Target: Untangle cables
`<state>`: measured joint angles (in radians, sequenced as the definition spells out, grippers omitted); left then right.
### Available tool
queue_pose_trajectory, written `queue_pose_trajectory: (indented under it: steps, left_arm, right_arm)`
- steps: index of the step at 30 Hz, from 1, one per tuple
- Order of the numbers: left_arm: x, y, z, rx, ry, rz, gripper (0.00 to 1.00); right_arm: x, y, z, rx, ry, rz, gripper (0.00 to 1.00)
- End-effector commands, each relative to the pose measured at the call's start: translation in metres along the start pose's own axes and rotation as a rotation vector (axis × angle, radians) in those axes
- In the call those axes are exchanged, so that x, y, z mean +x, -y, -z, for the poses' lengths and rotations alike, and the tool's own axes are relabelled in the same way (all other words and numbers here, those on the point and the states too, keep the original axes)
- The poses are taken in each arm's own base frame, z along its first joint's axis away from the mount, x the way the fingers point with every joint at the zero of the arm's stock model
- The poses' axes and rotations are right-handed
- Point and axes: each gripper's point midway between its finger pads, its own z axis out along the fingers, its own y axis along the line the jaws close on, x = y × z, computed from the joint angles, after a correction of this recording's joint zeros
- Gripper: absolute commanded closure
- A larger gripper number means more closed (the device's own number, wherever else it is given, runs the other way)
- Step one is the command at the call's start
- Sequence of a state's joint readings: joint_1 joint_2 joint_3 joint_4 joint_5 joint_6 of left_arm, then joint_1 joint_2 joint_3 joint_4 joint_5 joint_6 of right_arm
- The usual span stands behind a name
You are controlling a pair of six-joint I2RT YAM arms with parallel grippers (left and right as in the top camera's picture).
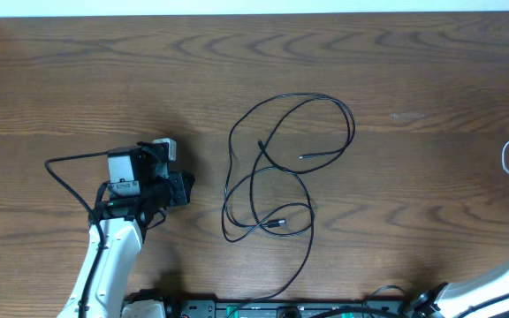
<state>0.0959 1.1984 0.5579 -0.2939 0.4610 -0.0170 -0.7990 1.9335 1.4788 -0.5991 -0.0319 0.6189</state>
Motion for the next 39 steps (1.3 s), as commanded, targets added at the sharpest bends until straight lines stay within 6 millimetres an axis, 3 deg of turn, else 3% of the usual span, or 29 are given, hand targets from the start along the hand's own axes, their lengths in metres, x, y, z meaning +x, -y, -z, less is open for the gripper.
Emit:
queue_pose_trajectory:
  steps: [1,3,7,8,9,10,11,12,17,22,28,30,34,39]
  left_arm:
    - [-0.004,0.0,0.003,-0.011,0.008,-0.029,0.75]
    - [-0.004,0.0,0.003,-0.011,0.009,-0.029,0.75]
    - [-0.004,0.0,0.003,-0.01,0.009,-0.029,0.75]
    - [-0.004,0.0,0.003,-0.011,0.01,-0.03,0.75]
    - [-0.005,0.0,0.003,-0.011,0.015,-0.032,0.75]
    - [-0.007,0.0,0.003,-0.01,0.022,-0.034,0.75]
    - [-0.013,0.001,0.003,-0.008,0.044,-0.039,0.75]
    - [-0.017,0.002,0.004,-0.007,0.056,-0.033,0.75]
    - [-0.039,0.019,0.015,0.063,0.093,-0.021,0.75]
    - [-0.051,0.042,0.026,0.164,0.099,-0.035,0.75]
    - [-0.046,0.045,0.027,0.183,0.078,-0.052,0.73]
    - [-0.048,0.044,0.027,0.176,0.091,-0.081,0.68]
    - [-0.052,0.027,0.025,0.078,0.103,-0.072,0.67]
    - [-0.049,0.027,0.024,0.077,0.093,-0.067,0.67]
  right_arm:
    - [0.036,-0.069,0.02,-0.366,-0.215,0.073,0.01]
    - [0.065,-0.107,0.044,-0.585,-0.363,0.098,0.01]
    - [0.126,-0.162,0.095,-0.897,-0.585,0.24,0.01]
    - [0.143,-0.169,0.101,-0.918,-0.621,0.279,0.01]
    - [0.18,-0.177,0.106,-0.899,-0.683,0.36,0.01]
    - [0.199,-0.179,0.104,-0.863,-0.699,0.408,0.01]
    - [0.237,-0.175,0.095,-0.731,-0.701,0.529,0.01]
    - [0.257,-0.172,0.09,-0.662,-0.689,0.611,0.01]
    - [0.334,-0.162,0.087,-0.454,-0.594,1.048,0.01]
    - [0.386,-0.163,0.098,-0.395,-0.475,1.41,0.01]
    - [0.451,-0.154,0.126,-0.458,-0.468,1.728,0.01]
    - [0.472,-0.148,0.137,-0.478,-0.498,1.772,0.01]
    - [0.512,-0.127,0.161,-0.531,-0.586,1.879,0.01]
    - [0.543,-0.098,0.182,-0.572,-0.627,2.125,0.01]
